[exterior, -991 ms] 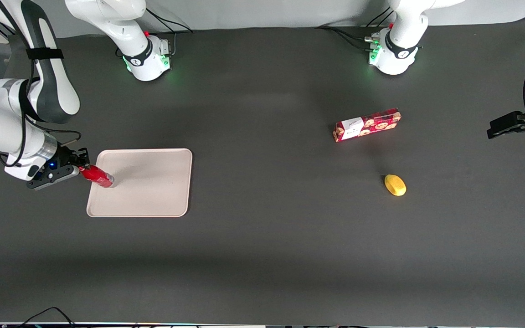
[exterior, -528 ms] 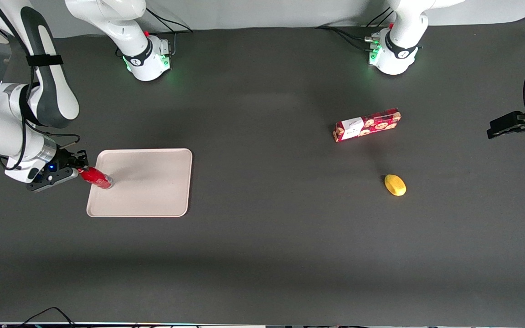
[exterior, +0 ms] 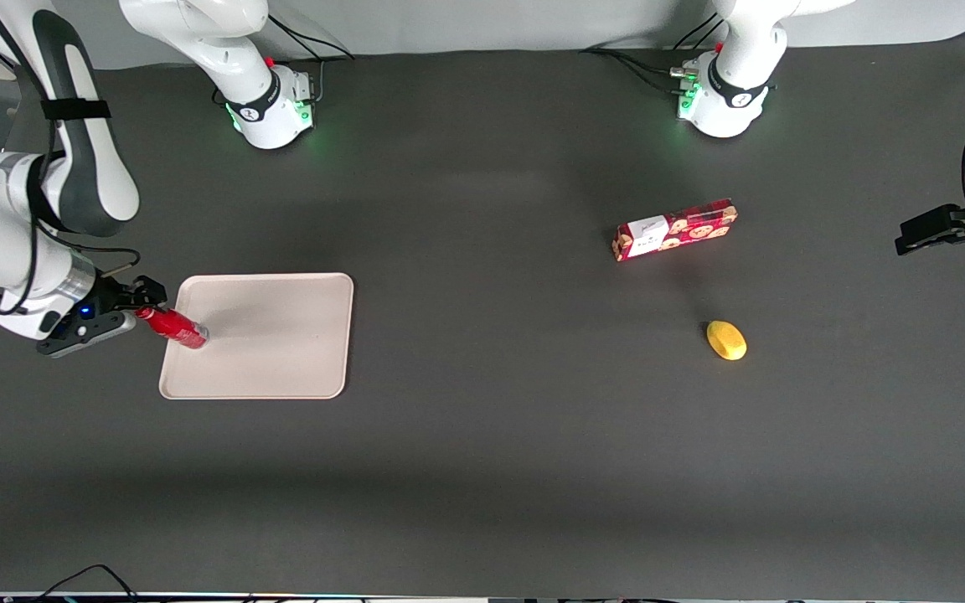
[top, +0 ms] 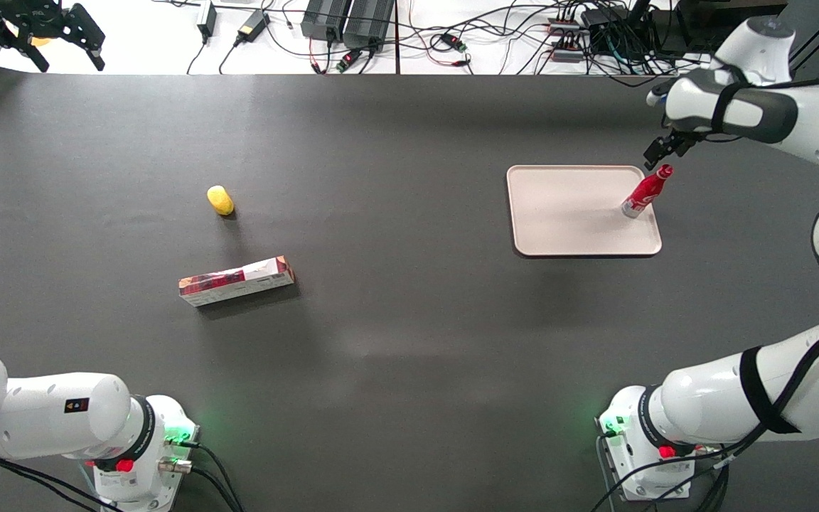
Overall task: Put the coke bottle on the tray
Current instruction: 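Carry the held bottle onto the tray and lower it, then open the right gripper and withdraw it away from the tray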
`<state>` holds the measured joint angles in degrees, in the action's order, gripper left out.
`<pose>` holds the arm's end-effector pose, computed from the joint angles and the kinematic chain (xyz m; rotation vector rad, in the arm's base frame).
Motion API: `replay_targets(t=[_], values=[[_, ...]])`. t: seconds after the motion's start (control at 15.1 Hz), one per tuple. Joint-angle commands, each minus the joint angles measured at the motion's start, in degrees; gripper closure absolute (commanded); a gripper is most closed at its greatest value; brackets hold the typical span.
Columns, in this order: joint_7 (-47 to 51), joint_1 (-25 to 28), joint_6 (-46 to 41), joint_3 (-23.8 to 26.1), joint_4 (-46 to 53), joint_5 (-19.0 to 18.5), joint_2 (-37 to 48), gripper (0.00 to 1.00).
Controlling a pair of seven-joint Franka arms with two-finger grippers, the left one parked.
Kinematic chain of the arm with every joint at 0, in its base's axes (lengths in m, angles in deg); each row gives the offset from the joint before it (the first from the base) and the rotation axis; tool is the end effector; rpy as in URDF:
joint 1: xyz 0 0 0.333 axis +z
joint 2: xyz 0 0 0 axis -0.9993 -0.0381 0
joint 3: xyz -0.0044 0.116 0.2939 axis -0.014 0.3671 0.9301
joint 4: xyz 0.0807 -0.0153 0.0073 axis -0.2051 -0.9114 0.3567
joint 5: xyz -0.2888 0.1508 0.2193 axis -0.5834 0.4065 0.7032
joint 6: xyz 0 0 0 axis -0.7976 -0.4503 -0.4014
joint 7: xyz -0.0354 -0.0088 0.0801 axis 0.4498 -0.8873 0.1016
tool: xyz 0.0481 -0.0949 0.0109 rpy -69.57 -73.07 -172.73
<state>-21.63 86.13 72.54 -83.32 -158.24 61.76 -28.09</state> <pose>0.5496 -0.0864 0.3536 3.0338 0.6005 -0.0237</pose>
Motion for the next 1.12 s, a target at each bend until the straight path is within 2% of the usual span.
replay_targets(t=[0.0, 0.13, 0.33, 0.4, 0.53, 0.59, 0.66, 1.06], values=[[3.39, 1.06, -14.06, 0.07, 14.15, 5.88, 0.65, 0.0], [3.84, 2.64, -19.88, 0.42, 21.99, 5.71, 0.21, 0.0], [8.92, 3.88, -20.96, 1.04, 27.19, 5.88, 0.3, 0.0], [13.03, 3.88, -21.31, 2.35, 28.25, 5.88, 0.3, 0.0], [27.49, 3.79, -24.36, 4.89, 29.83, 5.62, 0.3, 0.0], [36.36, 3.97, -27.17, 6.13, 32.19, 4.14, -0.05, 0.0], [41.93, 4.31, -29.55, 7.27, 35.17, 1.08, -1.01, 0.0], [41.3, 4.14, -31.86, 8.16, 37.05, 0.08, -1.37, 0.0]])
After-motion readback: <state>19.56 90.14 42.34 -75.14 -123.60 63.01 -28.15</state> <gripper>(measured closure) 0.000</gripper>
